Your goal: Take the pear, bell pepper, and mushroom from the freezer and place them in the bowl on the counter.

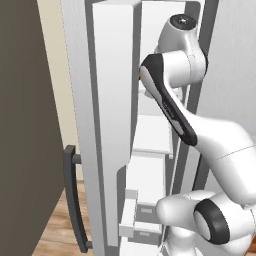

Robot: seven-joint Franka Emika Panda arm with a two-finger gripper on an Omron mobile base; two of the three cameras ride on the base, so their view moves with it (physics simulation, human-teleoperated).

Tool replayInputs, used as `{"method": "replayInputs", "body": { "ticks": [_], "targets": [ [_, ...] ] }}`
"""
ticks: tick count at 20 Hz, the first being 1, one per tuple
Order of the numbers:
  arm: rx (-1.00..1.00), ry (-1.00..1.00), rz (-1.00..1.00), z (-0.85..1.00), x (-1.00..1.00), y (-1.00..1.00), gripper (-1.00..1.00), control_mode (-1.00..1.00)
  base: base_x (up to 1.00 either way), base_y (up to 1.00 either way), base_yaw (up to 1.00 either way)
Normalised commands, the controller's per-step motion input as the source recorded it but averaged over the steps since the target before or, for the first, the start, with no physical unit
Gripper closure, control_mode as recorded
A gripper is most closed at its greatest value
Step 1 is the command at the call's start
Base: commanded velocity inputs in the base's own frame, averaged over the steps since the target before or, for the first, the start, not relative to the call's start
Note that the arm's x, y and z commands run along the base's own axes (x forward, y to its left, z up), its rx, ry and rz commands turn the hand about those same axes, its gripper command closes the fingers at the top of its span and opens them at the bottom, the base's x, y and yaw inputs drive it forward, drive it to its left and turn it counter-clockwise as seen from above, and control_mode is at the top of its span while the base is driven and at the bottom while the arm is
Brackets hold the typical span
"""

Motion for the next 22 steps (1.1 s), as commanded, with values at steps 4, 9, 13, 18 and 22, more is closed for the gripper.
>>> {"method": "replayInputs", "body": {
  "ticks": [4, 9, 13, 18, 22],
  "targets": [
    [0.00, 0.08, 0.00, -0.02, 0.65, 0.00, -1.00, -1.00, 0.00, 0.00, 0.00],
    [0.00, 0.06, 0.02, -0.04, 0.56, 0.00, -1.00, -1.00, 0.00, 0.00, 0.00],
    [0.00, 0.08, 0.03, -0.14, 0.56, 0.00, -1.00, -1.00, 0.00, 0.00, 0.00],
    [0.00, 0.10, 0.01, -0.19, 0.59, 0.00, -1.00, -1.00, 0.00, 0.00, 0.00],
    [0.00, 0.06, 0.02, -0.04, 0.53, 0.00, -1.00, -1.00, 0.00, 0.00, 0.00]
  ]
}}
